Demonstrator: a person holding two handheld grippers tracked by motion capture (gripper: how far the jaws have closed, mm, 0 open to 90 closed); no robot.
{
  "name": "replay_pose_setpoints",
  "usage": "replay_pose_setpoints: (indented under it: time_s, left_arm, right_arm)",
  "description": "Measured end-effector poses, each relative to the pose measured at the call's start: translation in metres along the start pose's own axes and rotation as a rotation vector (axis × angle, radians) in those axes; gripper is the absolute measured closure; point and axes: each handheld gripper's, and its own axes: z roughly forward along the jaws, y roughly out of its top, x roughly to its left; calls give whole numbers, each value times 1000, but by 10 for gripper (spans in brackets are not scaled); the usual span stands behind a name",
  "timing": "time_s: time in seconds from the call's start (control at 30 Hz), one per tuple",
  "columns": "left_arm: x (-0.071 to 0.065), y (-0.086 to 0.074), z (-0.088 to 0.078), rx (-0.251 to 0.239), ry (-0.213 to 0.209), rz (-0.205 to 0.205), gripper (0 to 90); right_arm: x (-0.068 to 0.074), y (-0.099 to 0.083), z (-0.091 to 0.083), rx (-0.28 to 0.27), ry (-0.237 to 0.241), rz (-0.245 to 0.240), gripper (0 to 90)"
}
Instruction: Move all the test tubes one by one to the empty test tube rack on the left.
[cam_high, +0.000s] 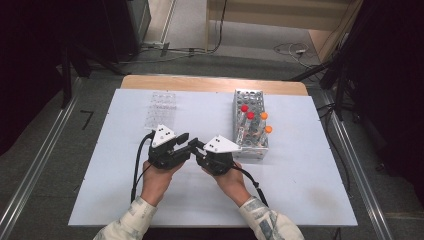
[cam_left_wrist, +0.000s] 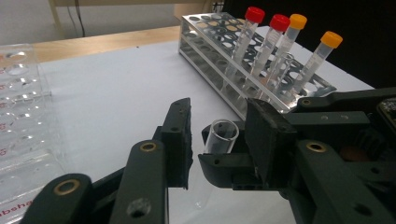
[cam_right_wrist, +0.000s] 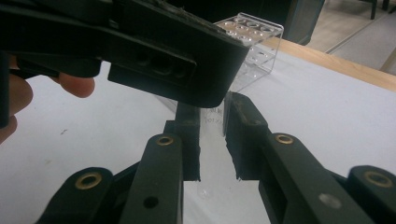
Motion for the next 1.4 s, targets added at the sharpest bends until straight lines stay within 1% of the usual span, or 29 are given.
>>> replay_pose_setpoints:
  time_s: [0.27,0.3,0.37,0.4,0.57,0.8,0.97,1.03,1.07,1.1,1.13,1.2,1.33,1.4]
  left_arm:
    - [0,0,1,8,-12,-2,678]
    - [0,0,1,9,-13,-2,699]
    - [1,0,1,12,-15,-4,707]
    - [1,-1,1,12,-17,-6,730]
    - [2,-1,2,23,-21,-10,741]
    - [2,-1,1,15,-13,-9,764]
    - [2,-1,2,14,-16,-11,768]
    - [2,0,2,13,-13,-10,768]
    - [2,0,1,11,-13,-11,769]
    - [2,0,1,10,-16,-12,769]
    - [2,0,1,11,-16,-11,769]
    - [3,1,1,10,-13,-11,769]
    - [4,1,2,12,-7,-17,769]
    - [6,3,1,9,-6,-24,769]
  right_arm:
    - [1,0,0,-5,-1,-5,729]
    - [2,0,0,-7,-2,-11,729]
    - [2,0,1,-7,-2,-13,729]
    - [2,0,1,-9,-3,-13,729]
    - [2,0,1,-8,-5,-15,729]
    - [2,0,1,-7,-4,-14,729]
    - [2,0,0,-5,-5,-7,719]
    - [1,0,0,-6,-4,-7,691]
    - [1,0,-1,-1,1,-2,628]
    - [1,0,-1,-1,1,-2,628]
    - [0,0,-1,15,6,4,536]
    - [-1,0,-1,24,8,11,527]
    - [-4,-1,-7,42,28,27,443]
    - [-6,-1,-12,46,31,22,415]
